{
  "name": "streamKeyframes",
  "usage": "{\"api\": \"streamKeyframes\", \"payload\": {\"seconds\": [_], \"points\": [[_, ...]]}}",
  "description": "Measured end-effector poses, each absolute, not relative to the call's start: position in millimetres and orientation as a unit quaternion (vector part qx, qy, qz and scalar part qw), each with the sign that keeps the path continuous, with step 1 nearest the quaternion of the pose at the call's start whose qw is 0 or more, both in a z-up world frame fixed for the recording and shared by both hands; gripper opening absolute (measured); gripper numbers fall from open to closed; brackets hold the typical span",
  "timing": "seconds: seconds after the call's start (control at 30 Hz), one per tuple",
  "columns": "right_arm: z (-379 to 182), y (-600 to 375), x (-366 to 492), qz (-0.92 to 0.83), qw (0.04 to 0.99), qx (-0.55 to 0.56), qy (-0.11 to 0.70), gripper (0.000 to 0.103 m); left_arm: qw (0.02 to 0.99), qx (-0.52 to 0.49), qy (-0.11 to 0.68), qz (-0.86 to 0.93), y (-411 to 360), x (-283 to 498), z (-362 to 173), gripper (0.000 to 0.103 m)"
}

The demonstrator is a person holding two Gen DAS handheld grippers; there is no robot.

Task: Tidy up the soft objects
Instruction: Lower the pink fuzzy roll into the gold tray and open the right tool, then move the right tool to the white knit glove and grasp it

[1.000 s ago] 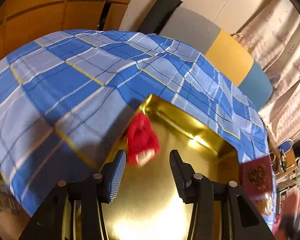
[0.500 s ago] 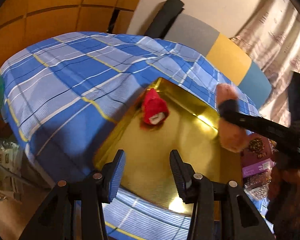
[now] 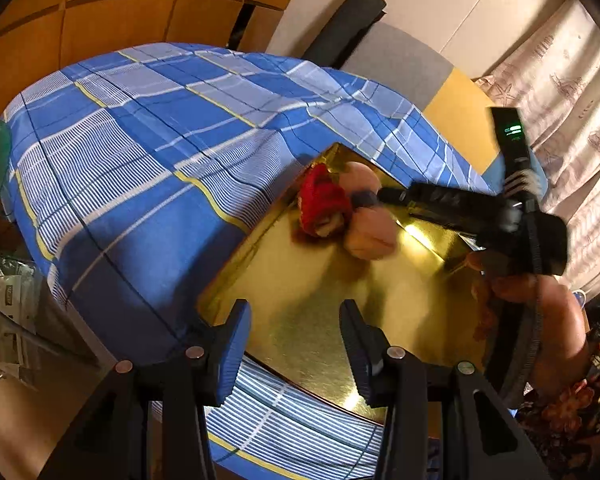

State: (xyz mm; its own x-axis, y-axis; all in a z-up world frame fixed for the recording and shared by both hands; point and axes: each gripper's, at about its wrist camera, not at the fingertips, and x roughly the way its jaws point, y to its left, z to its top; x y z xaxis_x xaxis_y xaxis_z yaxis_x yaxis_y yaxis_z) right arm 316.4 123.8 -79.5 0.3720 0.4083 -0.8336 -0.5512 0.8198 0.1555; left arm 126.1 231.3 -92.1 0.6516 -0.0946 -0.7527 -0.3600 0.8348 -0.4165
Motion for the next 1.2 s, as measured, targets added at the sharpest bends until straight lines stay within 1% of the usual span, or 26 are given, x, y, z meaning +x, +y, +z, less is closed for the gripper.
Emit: {"api": "streamKeyframes", "payload": {"seconds": [0.07,0.17,0.37,0.5,0.57,0.67,0.77,1.0,1.2], "points": [[-69,112,309,0.289,0.831,-0.044,0.473,0.063,0.864,-0.279,0.412,0.075,229,126,-93,0.046],[-48,92,283,0.305,0.837,-0.014,0.453,0.063,0.865,-0.273,0.415,0.067,221,126,-93,0.046],[-2,39,201,0.332,0.863,-0.006,0.380,0.068,0.881,-0.239,0.407,0.028,189,122,-85,0.046],[24,-20,155,0.306,0.896,0.011,0.321,0.076,0.890,-0.219,0.400,-0.016,161,118,-76,0.046],[34,-59,138,0.274,0.915,0.019,0.295,0.079,0.893,-0.215,0.393,-0.044,146,114,-71,0.046],[39,-118,120,0.217,0.936,0.027,0.274,0.084,0.900,-0.184,0.387,-0.073,118,108,-64,0.046],[31,-179,109,0.150,0.946,0.043,0.283,0.085,0.903,-0.158,0.385,-0.101,90,101,-59,0.046],[-23,-329,108,0.001,0.923,0.125,0.365,0.085,0.893,-0.126,0.395,-0.172,18,90,-53,0.046],[-58,-413,110,-0.069,0.905,0.113,0.405,0.085,0.878,-0.079,0.414,-0.225,-44,85,-54,0.046]]}}
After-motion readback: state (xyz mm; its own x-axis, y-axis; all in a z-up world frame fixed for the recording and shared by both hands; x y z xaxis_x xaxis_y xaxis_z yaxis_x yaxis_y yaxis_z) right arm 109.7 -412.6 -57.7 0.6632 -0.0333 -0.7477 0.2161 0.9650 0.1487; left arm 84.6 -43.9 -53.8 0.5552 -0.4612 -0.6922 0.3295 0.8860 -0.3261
